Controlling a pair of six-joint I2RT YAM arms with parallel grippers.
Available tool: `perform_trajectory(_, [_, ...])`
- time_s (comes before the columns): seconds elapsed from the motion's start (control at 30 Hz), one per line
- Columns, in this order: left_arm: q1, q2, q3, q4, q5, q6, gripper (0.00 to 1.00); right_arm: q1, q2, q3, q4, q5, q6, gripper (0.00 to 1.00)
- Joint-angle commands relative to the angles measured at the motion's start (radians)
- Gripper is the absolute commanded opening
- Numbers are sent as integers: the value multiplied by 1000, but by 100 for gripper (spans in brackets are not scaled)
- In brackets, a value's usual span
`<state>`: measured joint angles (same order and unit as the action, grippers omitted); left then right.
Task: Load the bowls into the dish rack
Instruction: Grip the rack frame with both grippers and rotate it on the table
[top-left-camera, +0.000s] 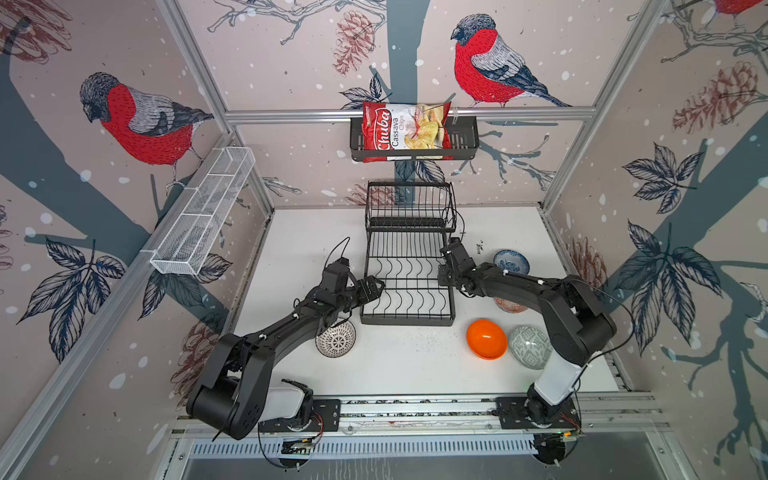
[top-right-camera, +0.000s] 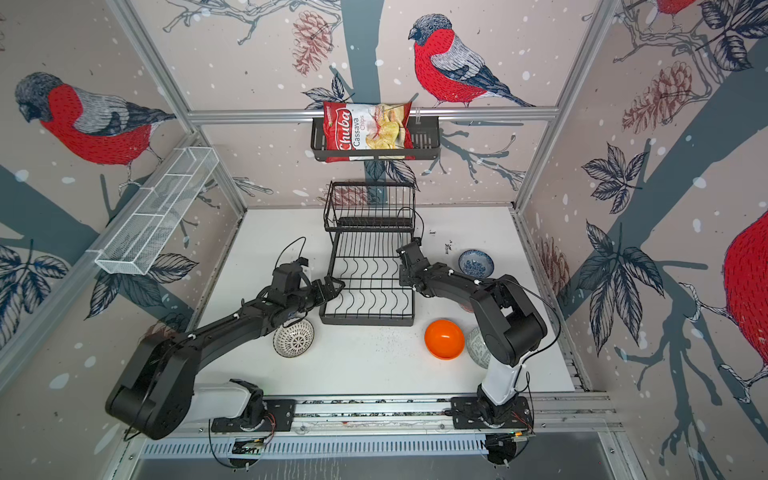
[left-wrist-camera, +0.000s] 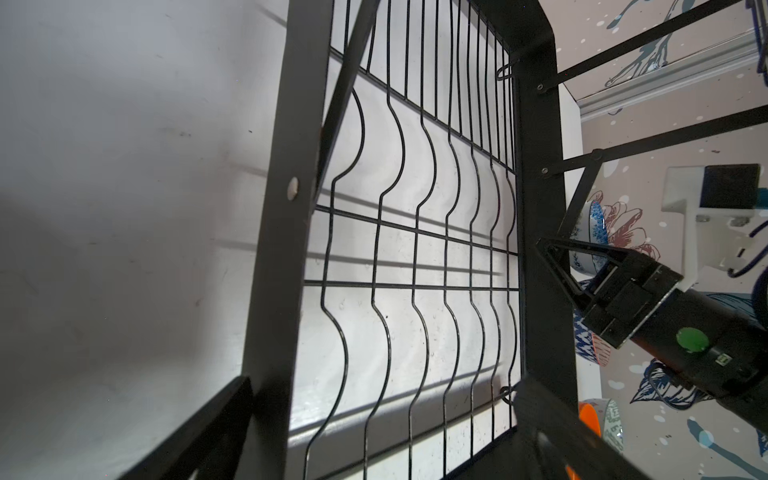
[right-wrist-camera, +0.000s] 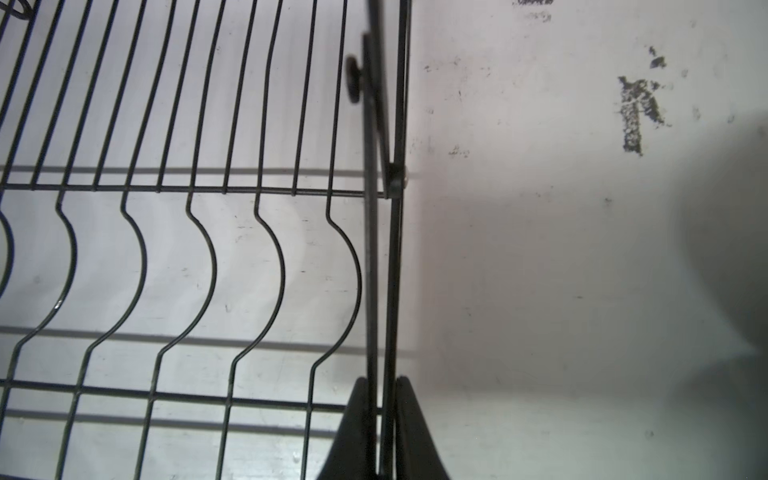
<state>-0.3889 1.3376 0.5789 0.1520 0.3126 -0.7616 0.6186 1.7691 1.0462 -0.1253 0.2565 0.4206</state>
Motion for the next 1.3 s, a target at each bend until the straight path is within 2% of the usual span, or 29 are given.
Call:
perform_trajectory(0.0, [-33, 10, 11, 36, 58, -31, 98, 18, 15, 21, 85, -42, -12, 9])
perform_trajectory(0.57, [-168, 57, 39, 62, 23, -76, 98, 41, -14, 19, 118, -74, -83, 2])
perform_trajectory(1.03, [-242, 69, 56, 64, 0, -96, 97, 56, -106, -90, 214, -102, -116, 1])
perform_trajectory(1.27, [-246, 67, 58, 57, -10, -94, 98, 57, -28, 5, 174, -103, -153, 1])
